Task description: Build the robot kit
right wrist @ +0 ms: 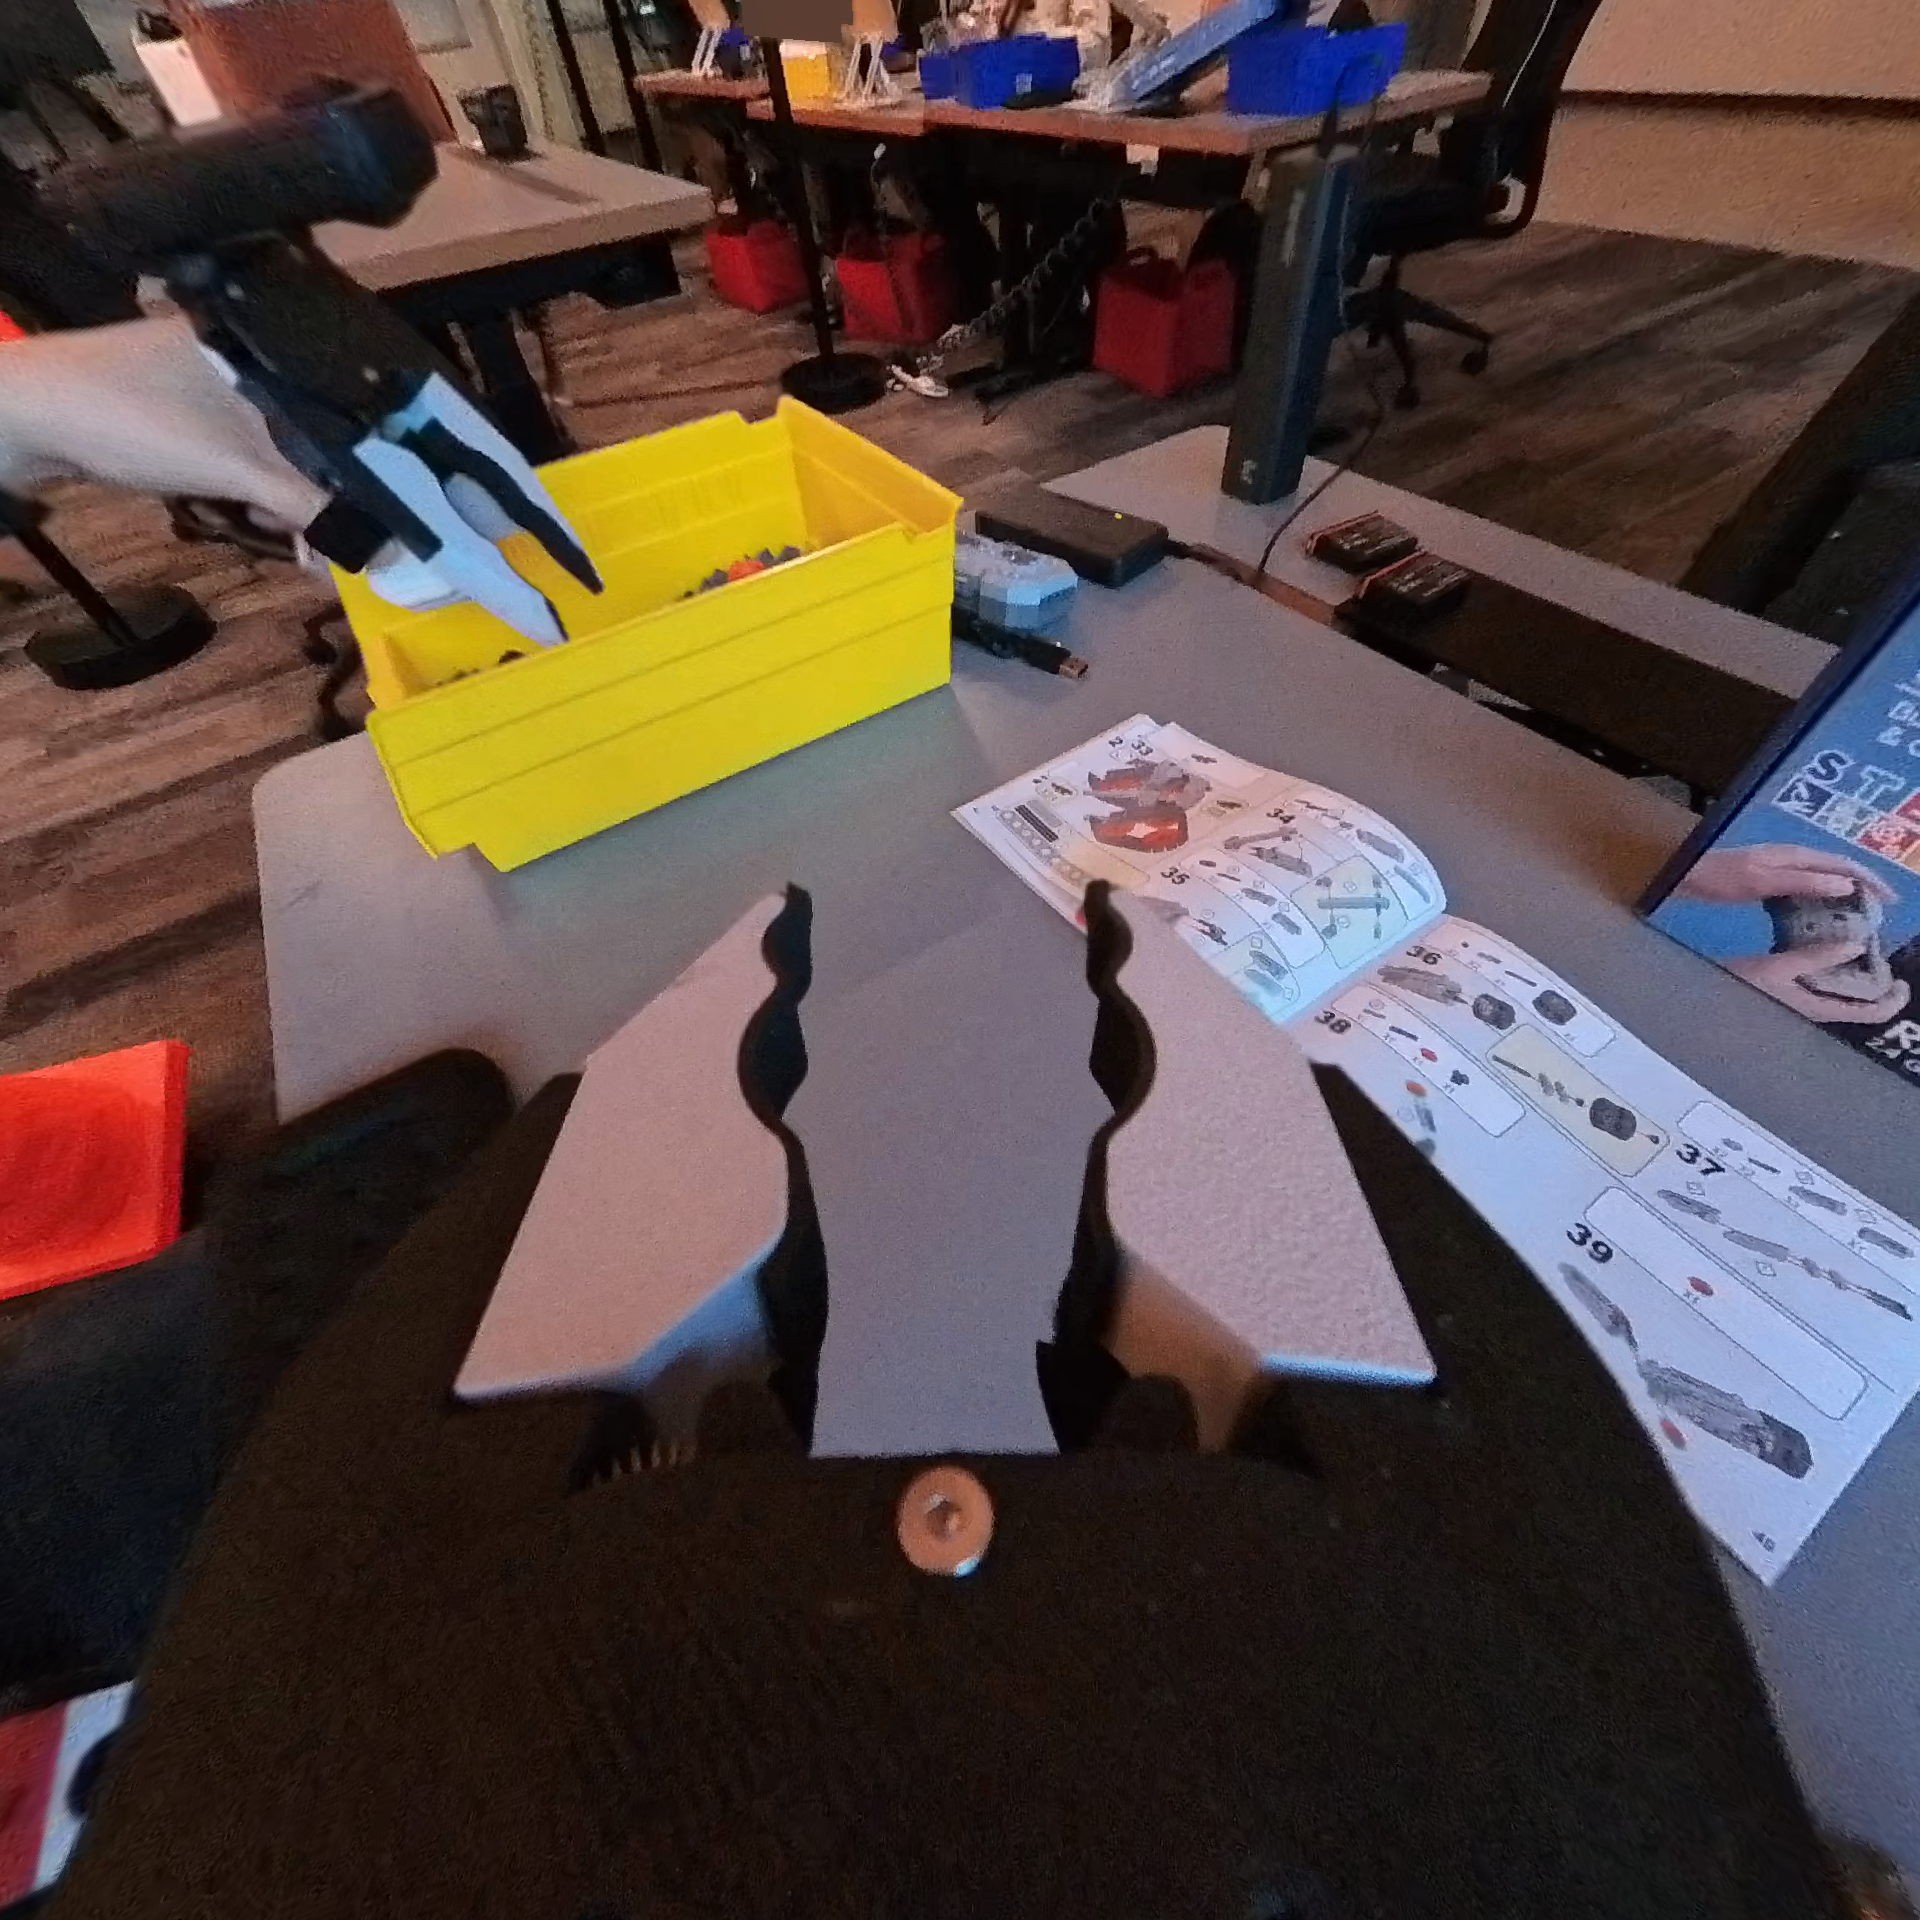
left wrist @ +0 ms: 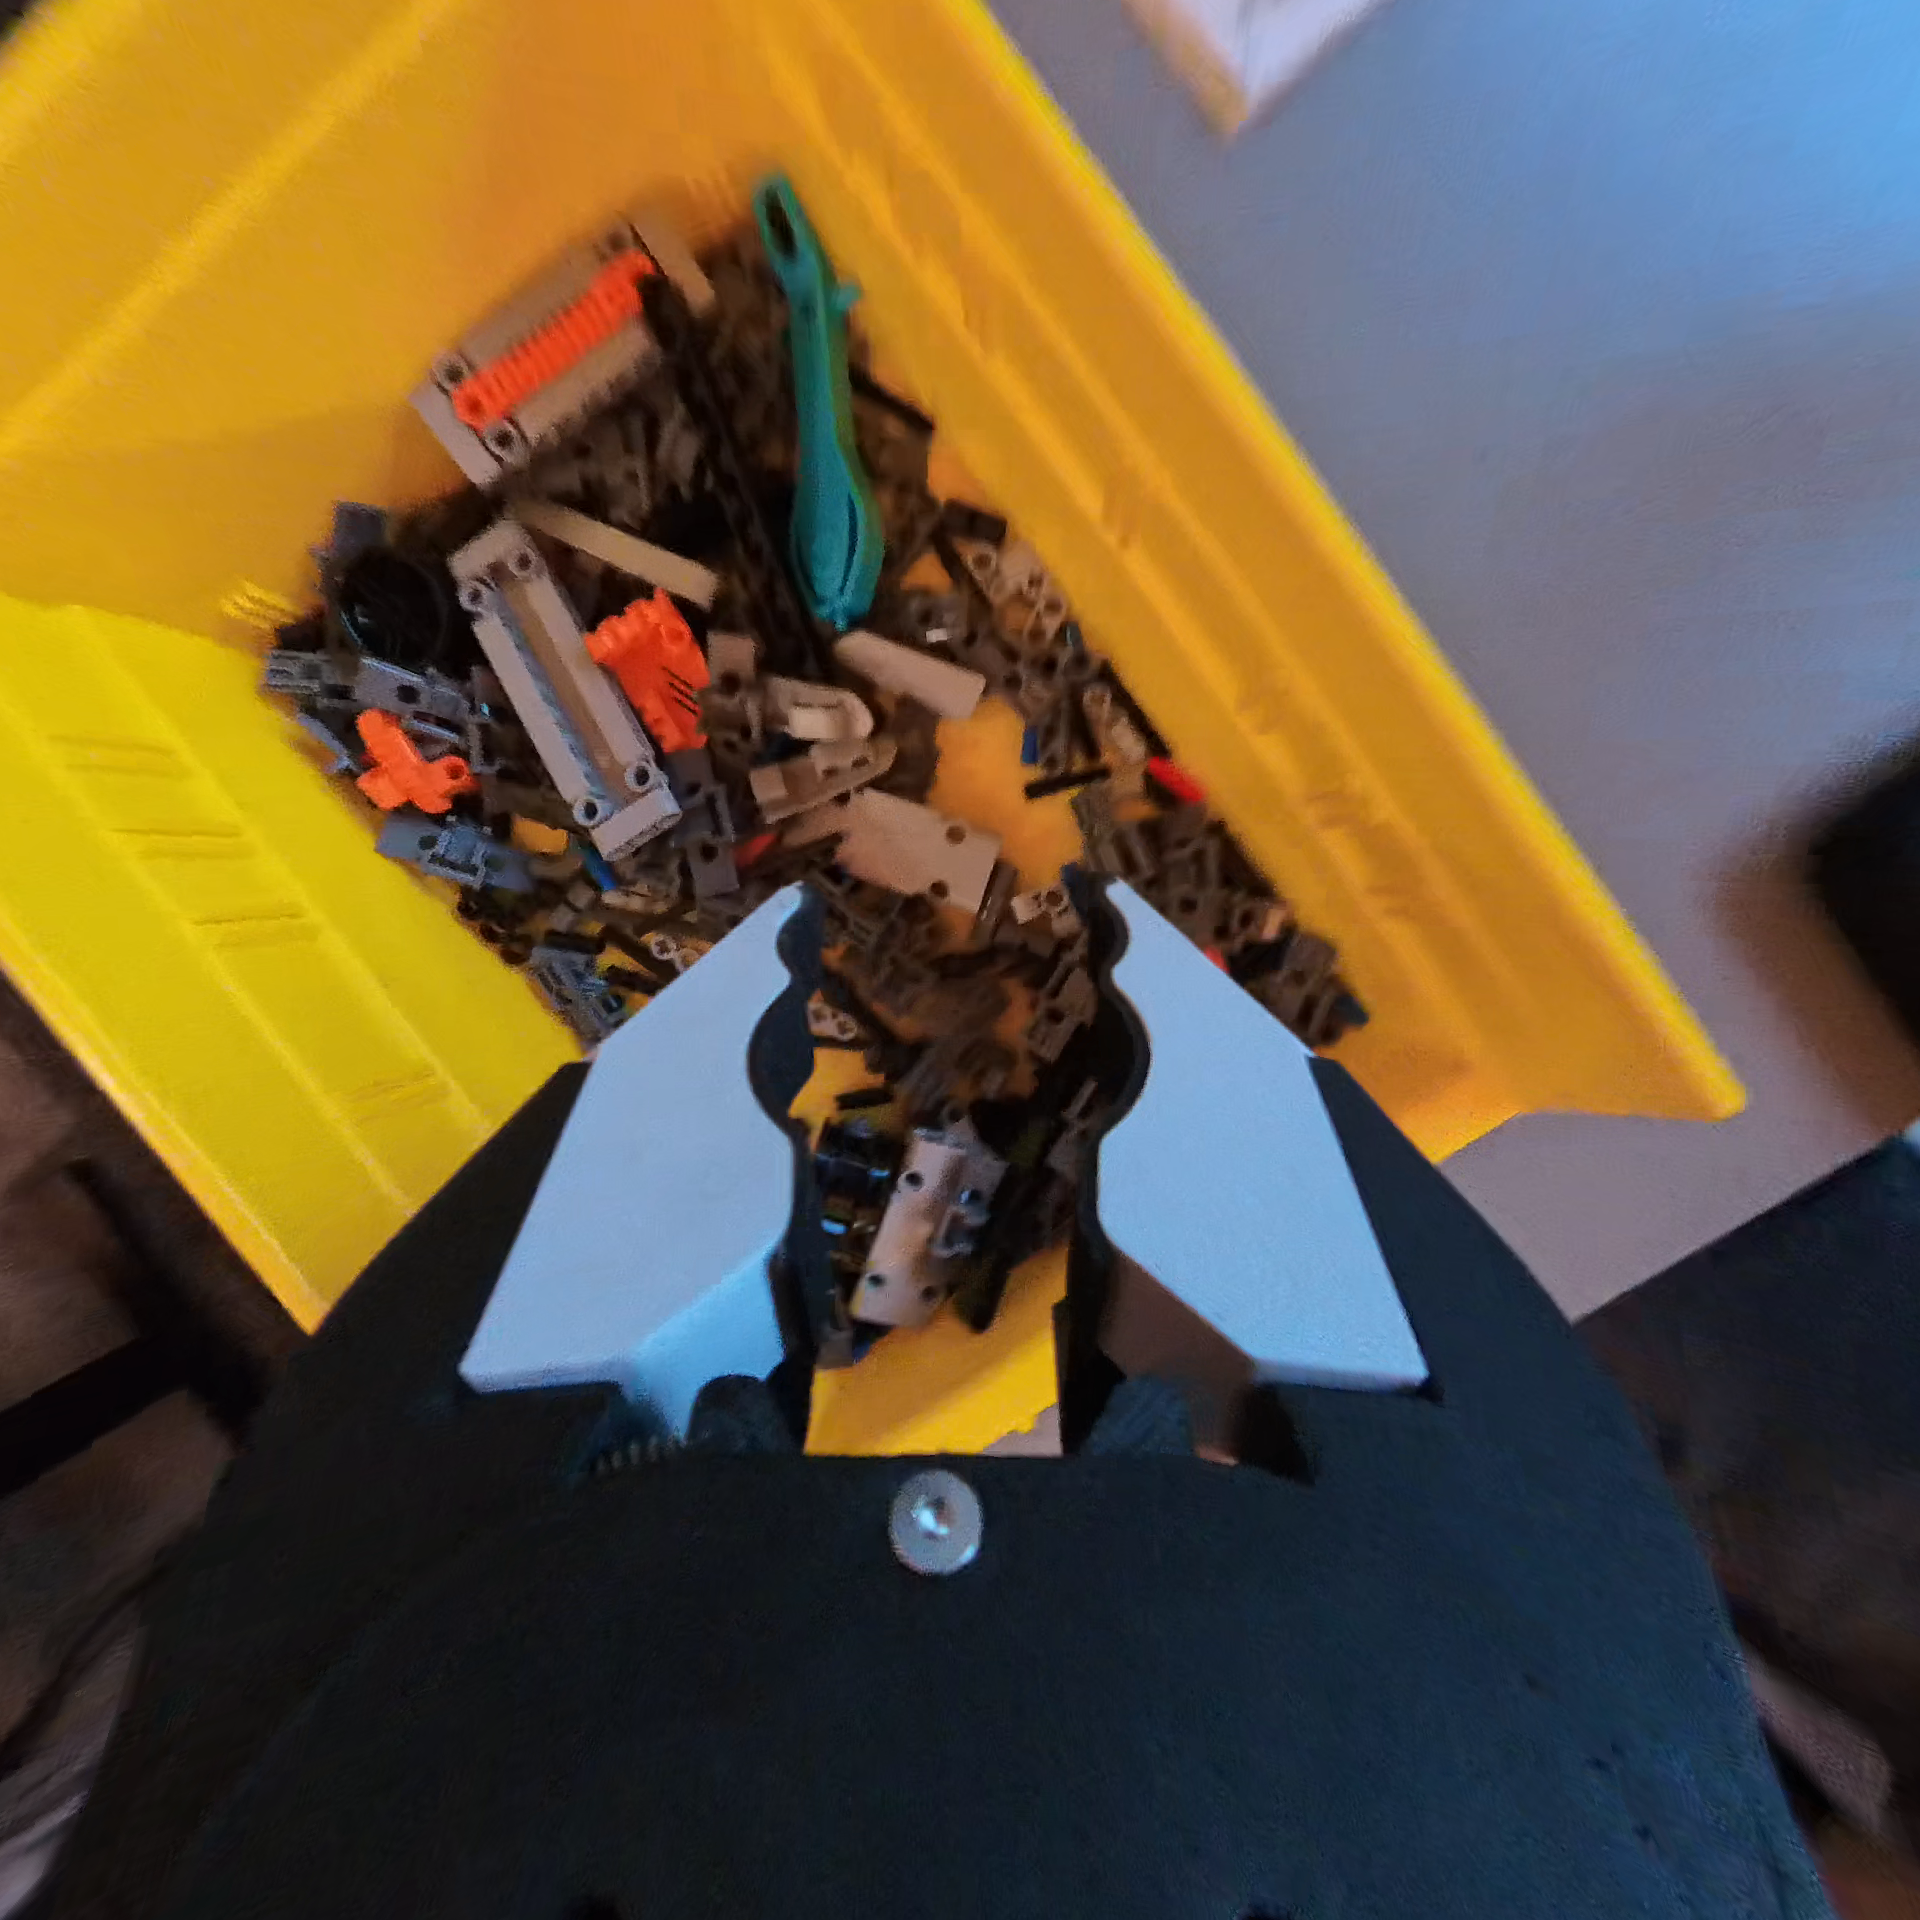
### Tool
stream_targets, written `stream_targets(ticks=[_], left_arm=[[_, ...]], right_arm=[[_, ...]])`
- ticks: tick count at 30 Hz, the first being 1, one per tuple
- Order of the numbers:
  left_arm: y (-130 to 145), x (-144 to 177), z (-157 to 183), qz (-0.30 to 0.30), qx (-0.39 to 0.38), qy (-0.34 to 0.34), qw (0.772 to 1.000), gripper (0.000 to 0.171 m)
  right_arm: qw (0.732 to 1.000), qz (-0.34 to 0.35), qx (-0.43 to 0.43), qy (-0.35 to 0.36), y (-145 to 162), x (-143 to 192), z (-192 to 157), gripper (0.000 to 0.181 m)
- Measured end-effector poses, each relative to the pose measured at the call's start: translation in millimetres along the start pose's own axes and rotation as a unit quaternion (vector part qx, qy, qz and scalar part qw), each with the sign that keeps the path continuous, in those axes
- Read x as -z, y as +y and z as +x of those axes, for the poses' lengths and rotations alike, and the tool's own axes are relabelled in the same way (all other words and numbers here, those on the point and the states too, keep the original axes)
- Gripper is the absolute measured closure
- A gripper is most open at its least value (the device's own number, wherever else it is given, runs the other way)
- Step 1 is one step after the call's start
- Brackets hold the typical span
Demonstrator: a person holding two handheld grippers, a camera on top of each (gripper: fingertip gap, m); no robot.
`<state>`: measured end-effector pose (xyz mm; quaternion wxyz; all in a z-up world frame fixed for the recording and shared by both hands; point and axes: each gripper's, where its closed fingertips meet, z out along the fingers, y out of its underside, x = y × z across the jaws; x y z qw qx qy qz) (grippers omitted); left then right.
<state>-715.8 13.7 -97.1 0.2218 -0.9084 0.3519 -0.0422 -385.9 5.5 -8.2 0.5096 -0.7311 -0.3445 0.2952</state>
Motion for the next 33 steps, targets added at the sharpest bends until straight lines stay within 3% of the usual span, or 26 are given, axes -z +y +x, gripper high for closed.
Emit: stream_targets(ticks=[2,7,11,16,21,25,33], left_arm=[[7.7,-8.1,-10.8,-0.043,-0.055,-0.007,0.998,0.107],[18.4,-20.6,-32.1,-0.062,-0.089,0.005,0.994,0.125],[36.8,-38.0,-51.2,-0.123,-0.096,-0.005,0.988,0.120],[37.9,-46.0,-62.8,-0.108,-0.058,-0.001,0.992,0.122],[34.6,-42.8,-58.3,-0.113,-0.079,-0.008,0.990,0.127],[36.7,-48.8,-51.2,-0.134,-0.085,0.005,0.987,0.126],[43.7,-46.9,-45.7,-0.129,-0.093,0.001,0.987,0.137]], right_arm=[[1.000,-0.004,0.016,-0.013,3.9,-4.3,6.9,0.129],[0.995,0.001,0.077,-0.059,10.7,-23.4,25.7,0.129],[0.994,-0.008,0.076,-0.082,25.8,-42.7,44.7,0.130],[0.994,0.058,0.047,-0.085,26.2,-33.9,42.9,0.135],[0.993,0.040,0.053,-0.101,43.1,-22.3,39.1,0.136],[0.993,0.048,0.056,-0.095,37.3,-16.6,41.4,0.136],[0.993,0.024,0.056,-0.106,51.0,-23.5,37.3,0.137]])
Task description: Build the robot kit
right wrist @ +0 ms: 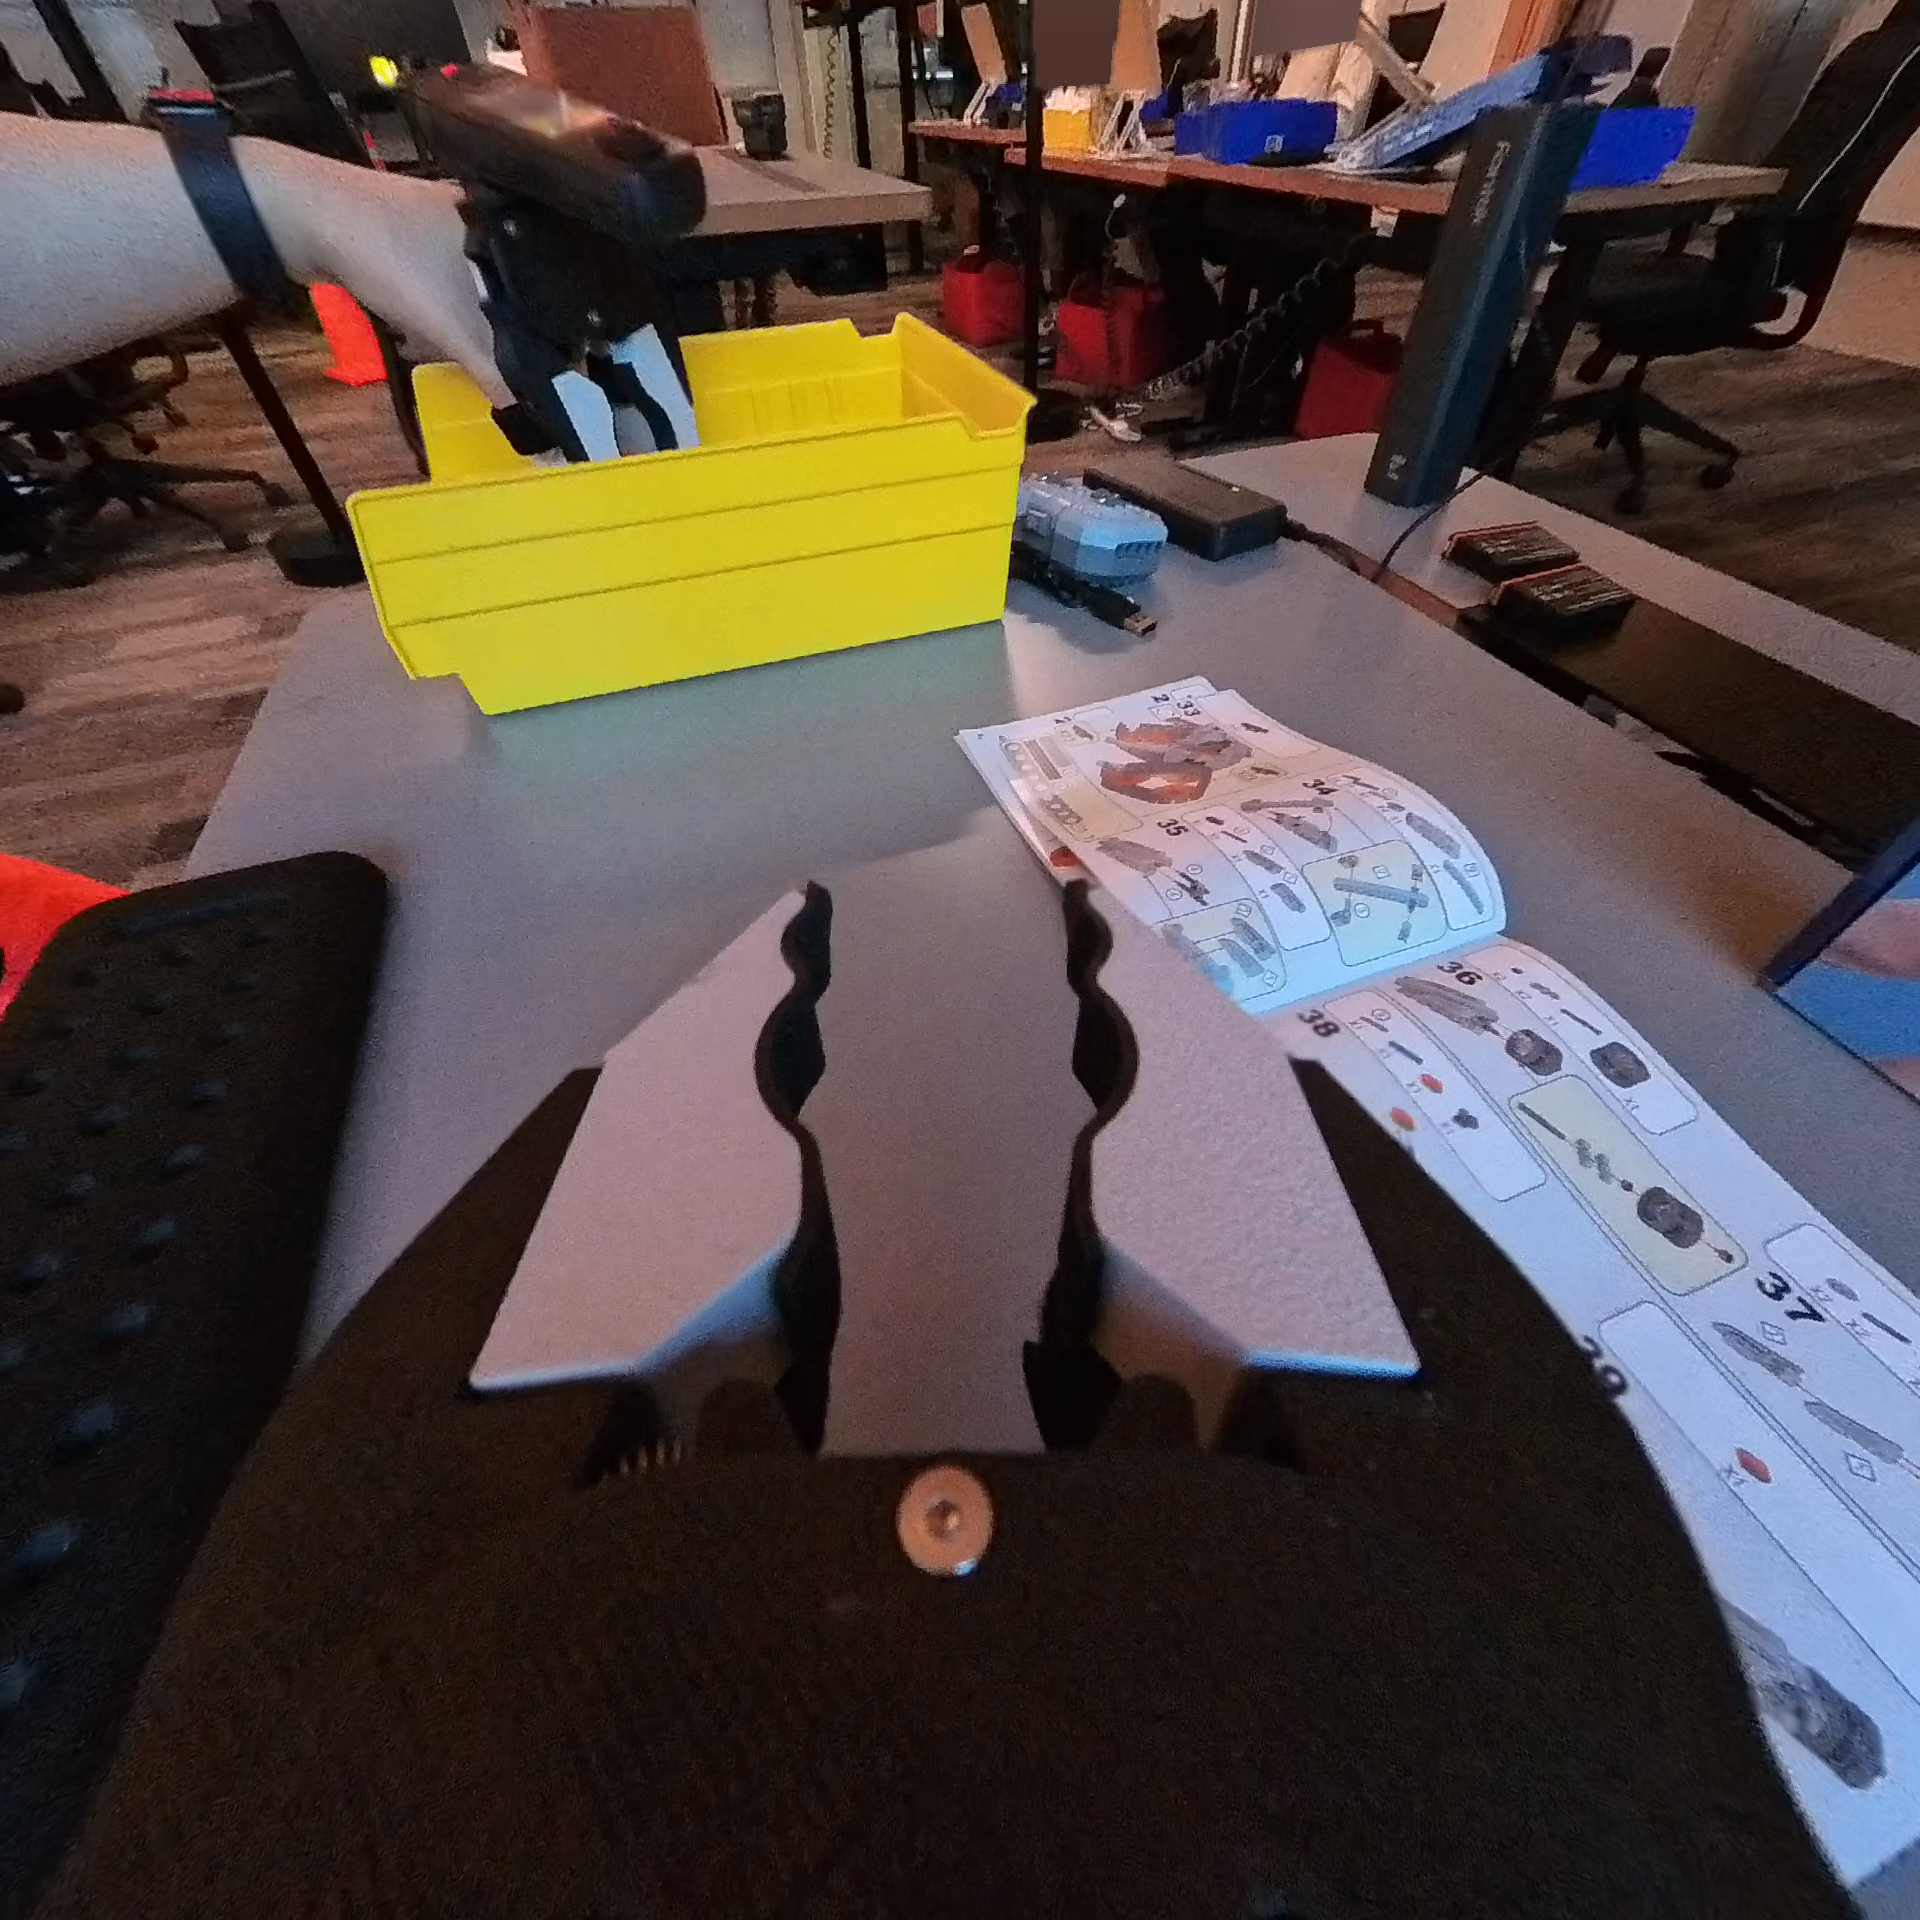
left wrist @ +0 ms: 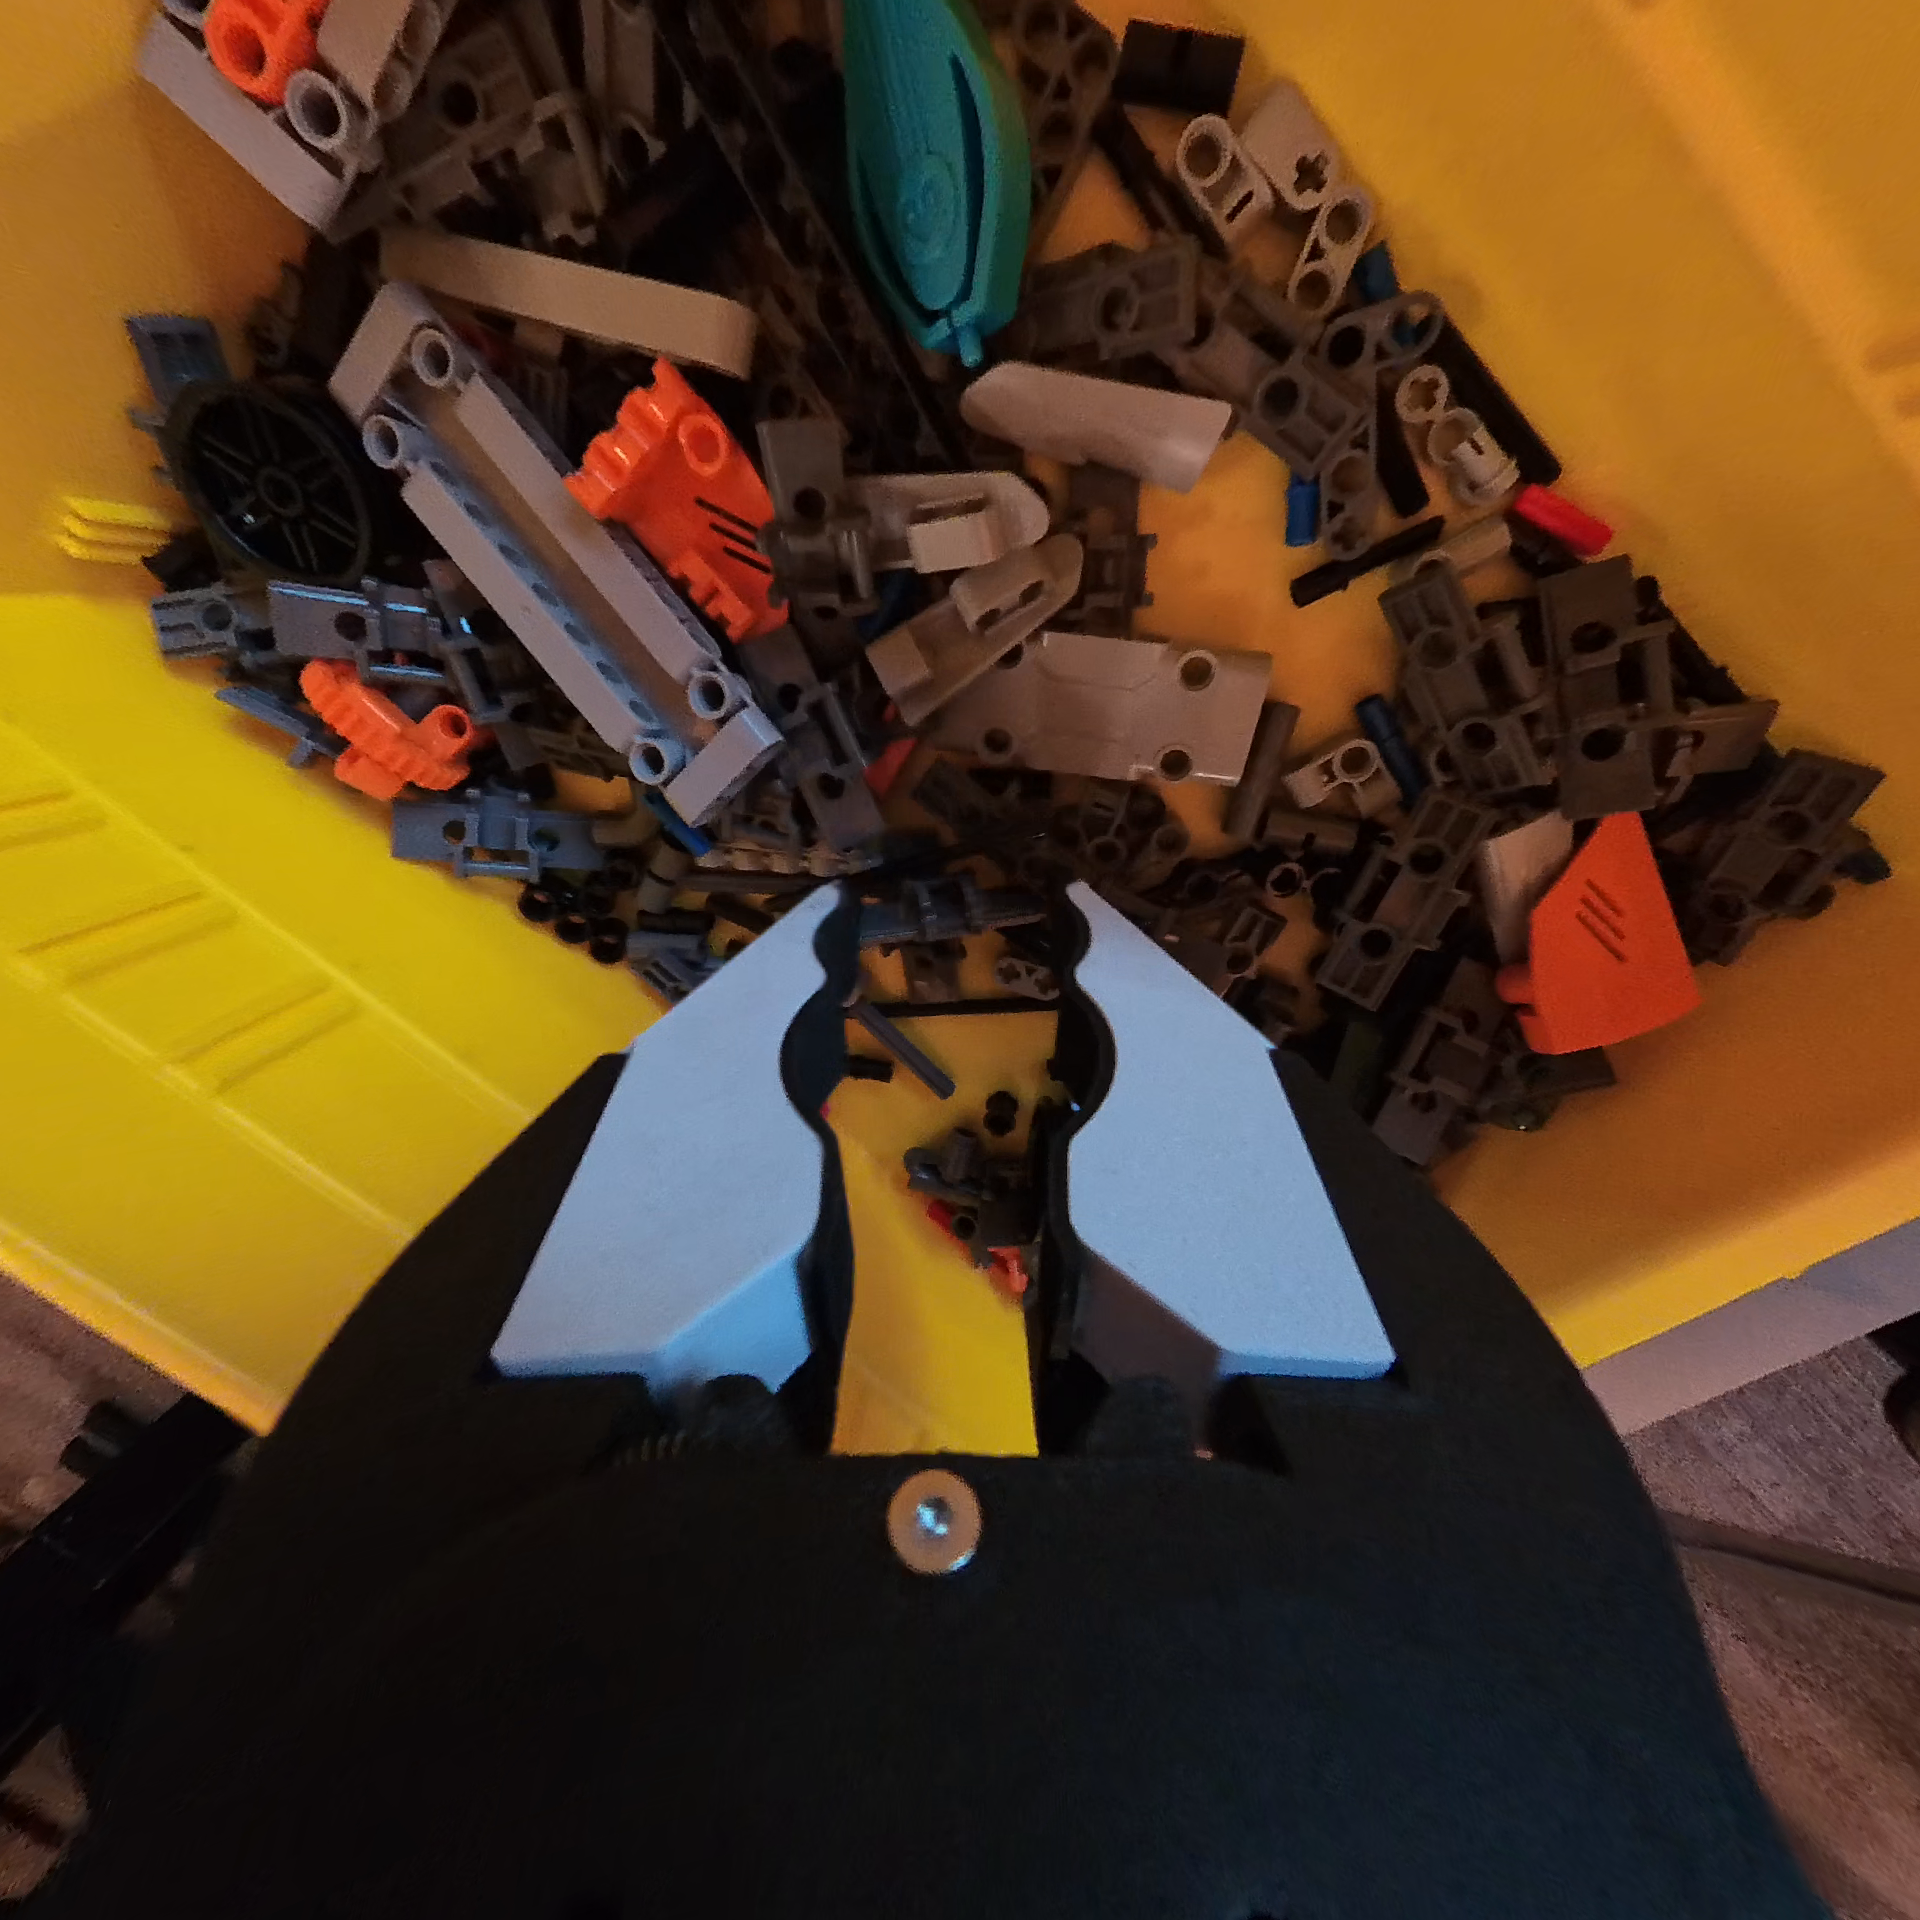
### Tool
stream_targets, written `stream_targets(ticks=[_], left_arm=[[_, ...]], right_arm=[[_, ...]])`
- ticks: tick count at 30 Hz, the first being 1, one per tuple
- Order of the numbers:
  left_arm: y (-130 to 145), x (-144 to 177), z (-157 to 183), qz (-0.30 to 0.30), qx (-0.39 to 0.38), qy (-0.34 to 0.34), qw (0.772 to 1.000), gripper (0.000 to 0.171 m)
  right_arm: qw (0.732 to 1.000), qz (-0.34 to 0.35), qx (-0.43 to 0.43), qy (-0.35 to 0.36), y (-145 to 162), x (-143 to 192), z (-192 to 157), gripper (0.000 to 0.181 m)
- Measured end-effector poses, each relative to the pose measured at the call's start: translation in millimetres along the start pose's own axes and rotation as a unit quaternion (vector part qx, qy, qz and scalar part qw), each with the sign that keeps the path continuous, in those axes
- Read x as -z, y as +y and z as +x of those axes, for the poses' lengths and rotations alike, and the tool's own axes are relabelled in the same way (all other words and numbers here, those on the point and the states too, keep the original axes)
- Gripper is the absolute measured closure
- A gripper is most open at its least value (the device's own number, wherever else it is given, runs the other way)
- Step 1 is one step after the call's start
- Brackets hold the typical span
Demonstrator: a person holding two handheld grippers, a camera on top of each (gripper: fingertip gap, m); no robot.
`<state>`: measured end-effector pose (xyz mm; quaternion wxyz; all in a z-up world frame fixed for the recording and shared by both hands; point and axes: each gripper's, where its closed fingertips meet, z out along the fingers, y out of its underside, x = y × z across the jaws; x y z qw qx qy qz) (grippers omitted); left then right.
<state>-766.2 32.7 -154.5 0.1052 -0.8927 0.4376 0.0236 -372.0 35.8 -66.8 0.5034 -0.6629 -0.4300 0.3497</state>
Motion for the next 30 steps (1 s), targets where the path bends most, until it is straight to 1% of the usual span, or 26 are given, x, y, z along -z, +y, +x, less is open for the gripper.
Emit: stream_targets(ticks=[1,3,5,6,7,10,12,14,18,19,21,23,25,26,28,30], left_arm=[[-0.4,-0.9,2.8,0.006,0.002,0.010,1.000,0.144],[-1.3,-2.1,2.3,0.013,-0.003,0.009,1.000,0.149],[2.3,-5.0,3.7,-0.001,-0.009,0.014,1.000,0.148],[3.8,-6.4,4.7,-0.009,-0.015,0.015,1.000,0.155],[4.5,-7.3,6.1,-0.015,-0.021,0.017,1.000,0.158],[3.3,-6.7,2.4,-0.022,-0.040,0.002,0.999,0.158],[3.3,-6.8,2.3,-0.029,-0.045,0.004,0.999,0.158],[1.5,-6.3,-0.3,-0.032,-0.050,-0.002,0.998,0.153],[-2.7,1.9,-1.7,-0.027,-0.059,-0.004,0.998,0.150],[-4.4,7.5,-3.5,-0.022,-0.059,-0.008,0.998,0.149],[-13.6,23.1,-8.8,0.006,-0.051,-0.022,0.998,0.149],[-29.0,38.9,-9.7,0.054,-0.040,-0.019,0.998,0.150],[-46.4,46.1,-10.3,0.108,-0.035,-0.008,0.994,0.150],[-51.2,44.1,-12.0,0.121,-0.033,-0.002,0.992,0.150],[-53.1,31.9,-20.1,0.122,-0.022,0.000,0.992,0.151],[-60.4,23.1,-18.7,0.146,-0.005,0.030,0.989,0.157]], right_arm=[[1.000,-0.004,0.003,0.000,2.1,-1.1,-0.5,0.137],[1.000,-0.015,0.005,-0.001,7.3,-3.4,-1.3,0.137],[1.000,-0.025,0.006,-0.001,12.1,-5.3,-1.6,0.137],[1.000,-0.027,0.005,-0.001,13.8,-6.0,-1.6,0.137],[1.000,-0.029,0.003,-0.002,15.2,-6.6,-1.8,0.137],[0.999,-0.038,-0.003,0.000,20.1,-7.8,-0.5,0.137],[0.999,-0.043,-0.004,0.004,23.0,-8.2,2.0,0.137],[0.999,-0.048,-0.008,0.006,25.7,-8.7,4.4,0.137],[0.999,-0.050,-0.016,0.013,26.4,-7.3,7.4,0.137],[0.999,-0.048,-0.017,0.016,25.5,-6.0,8.2,0.137],[0.998,-0.051,-0.012,0.024,25.9,-3.9,10.9,0.137],[0.998,-0.058,-0.005,0.034,28.2,-2.7,15.1,0.137],[0.997,-0.061,-0.006,0.037,30.8,-3.2,18.1,0.137],[0.998,-0.060,-0.010,0.035,31.5,-4.1,18.7,0.137],[0.997,-0.061,-0.017,0.033,34.4,-6.8,20.4,0.138],[0.997,-0.064,-0.023,0.030,36.9,-9.8,21.9,0.138]])
